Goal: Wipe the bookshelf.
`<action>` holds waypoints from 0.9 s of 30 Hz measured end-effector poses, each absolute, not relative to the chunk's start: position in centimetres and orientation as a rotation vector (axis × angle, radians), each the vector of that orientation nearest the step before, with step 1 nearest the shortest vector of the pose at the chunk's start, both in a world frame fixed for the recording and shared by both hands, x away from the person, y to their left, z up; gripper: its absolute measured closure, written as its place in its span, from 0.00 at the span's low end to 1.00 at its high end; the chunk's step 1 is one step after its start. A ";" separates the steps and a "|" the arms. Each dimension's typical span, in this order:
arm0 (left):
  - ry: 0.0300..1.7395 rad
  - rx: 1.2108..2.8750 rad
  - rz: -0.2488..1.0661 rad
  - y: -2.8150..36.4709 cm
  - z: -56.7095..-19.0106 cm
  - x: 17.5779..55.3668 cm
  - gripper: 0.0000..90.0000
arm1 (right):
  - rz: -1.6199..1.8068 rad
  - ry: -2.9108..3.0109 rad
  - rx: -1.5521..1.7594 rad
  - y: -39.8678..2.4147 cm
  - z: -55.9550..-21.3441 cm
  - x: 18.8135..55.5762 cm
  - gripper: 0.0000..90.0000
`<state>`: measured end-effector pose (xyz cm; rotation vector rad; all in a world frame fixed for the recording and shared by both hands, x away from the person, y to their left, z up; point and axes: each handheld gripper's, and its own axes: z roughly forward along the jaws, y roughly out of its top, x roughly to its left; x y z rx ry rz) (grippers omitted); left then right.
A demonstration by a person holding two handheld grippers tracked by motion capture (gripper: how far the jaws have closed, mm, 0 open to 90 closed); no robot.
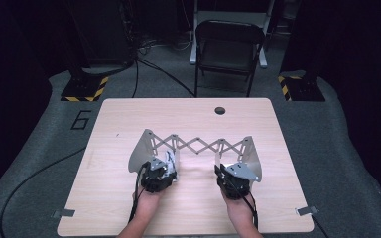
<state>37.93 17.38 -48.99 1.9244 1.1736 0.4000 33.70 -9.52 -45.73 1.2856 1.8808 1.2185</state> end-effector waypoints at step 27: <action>1.092 1.815 0.427 17.7 -45.1 36.4 0.76 | 1.224 1.878 1.293 -9.3 -45.8 33.6 0.87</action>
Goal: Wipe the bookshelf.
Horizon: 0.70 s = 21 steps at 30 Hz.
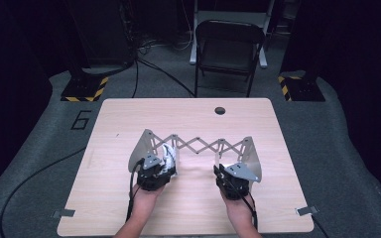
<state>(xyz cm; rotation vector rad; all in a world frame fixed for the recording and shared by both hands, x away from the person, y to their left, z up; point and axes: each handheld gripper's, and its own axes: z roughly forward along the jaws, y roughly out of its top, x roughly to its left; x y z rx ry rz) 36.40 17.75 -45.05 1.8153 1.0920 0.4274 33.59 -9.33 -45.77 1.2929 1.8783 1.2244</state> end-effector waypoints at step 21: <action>1.096 1.902 0.379 17.6 -47.5 35.6 0.76 | 1.230 1.890 1.283 -9.2 -45.8 33.4 0.87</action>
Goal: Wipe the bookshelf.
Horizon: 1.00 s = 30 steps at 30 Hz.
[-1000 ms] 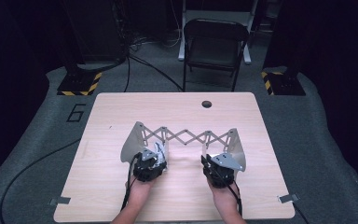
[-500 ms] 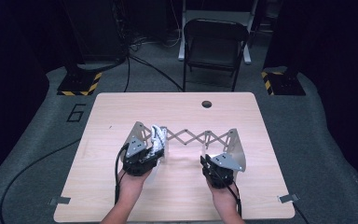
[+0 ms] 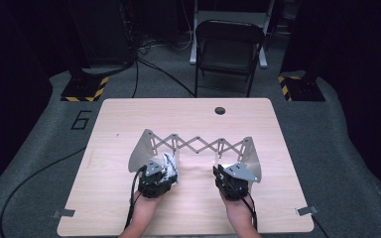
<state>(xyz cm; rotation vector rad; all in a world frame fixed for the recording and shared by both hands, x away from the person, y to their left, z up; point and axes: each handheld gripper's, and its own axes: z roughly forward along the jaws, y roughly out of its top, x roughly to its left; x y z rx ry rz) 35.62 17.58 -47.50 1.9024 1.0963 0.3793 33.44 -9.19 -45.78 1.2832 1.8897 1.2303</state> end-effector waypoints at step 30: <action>1.128 1.924 0.416 17.8 -50.2 34.1 0.76 | 1.304 1.915 1.266 -9.2 -45.7 31.5 0.59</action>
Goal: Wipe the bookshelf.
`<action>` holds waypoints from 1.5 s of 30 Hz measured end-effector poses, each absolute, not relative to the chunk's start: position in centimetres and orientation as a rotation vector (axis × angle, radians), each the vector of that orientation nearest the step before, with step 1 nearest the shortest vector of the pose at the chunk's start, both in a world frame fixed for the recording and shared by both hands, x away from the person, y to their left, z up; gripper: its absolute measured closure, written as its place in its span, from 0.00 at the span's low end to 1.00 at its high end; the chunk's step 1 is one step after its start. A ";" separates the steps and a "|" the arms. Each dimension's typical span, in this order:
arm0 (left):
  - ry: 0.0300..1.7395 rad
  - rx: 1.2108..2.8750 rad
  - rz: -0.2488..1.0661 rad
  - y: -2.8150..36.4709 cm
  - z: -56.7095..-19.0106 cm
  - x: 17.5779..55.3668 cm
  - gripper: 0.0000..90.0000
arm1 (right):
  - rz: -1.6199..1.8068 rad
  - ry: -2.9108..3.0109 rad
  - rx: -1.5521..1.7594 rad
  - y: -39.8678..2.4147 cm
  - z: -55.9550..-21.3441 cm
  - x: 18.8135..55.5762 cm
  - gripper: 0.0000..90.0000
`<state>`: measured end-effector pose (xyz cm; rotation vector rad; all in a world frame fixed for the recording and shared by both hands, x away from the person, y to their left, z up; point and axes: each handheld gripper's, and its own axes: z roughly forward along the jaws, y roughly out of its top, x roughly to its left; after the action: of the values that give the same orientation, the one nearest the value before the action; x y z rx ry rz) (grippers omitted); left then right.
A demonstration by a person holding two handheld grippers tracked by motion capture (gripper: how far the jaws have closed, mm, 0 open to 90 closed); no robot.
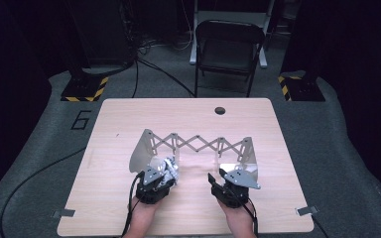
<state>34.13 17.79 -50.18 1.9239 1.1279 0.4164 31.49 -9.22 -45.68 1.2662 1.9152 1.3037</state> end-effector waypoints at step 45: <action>1.053 1.856 0.387 17.0 -47.6 32.5 0.76 | 1.242 1.881 1.363 -15.9 -48.5 25.1 0.49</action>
<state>32.46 17.03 -47.61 1.8564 1.0529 0.3869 25.10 -15.86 -48.48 1.3633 1.8809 1.2422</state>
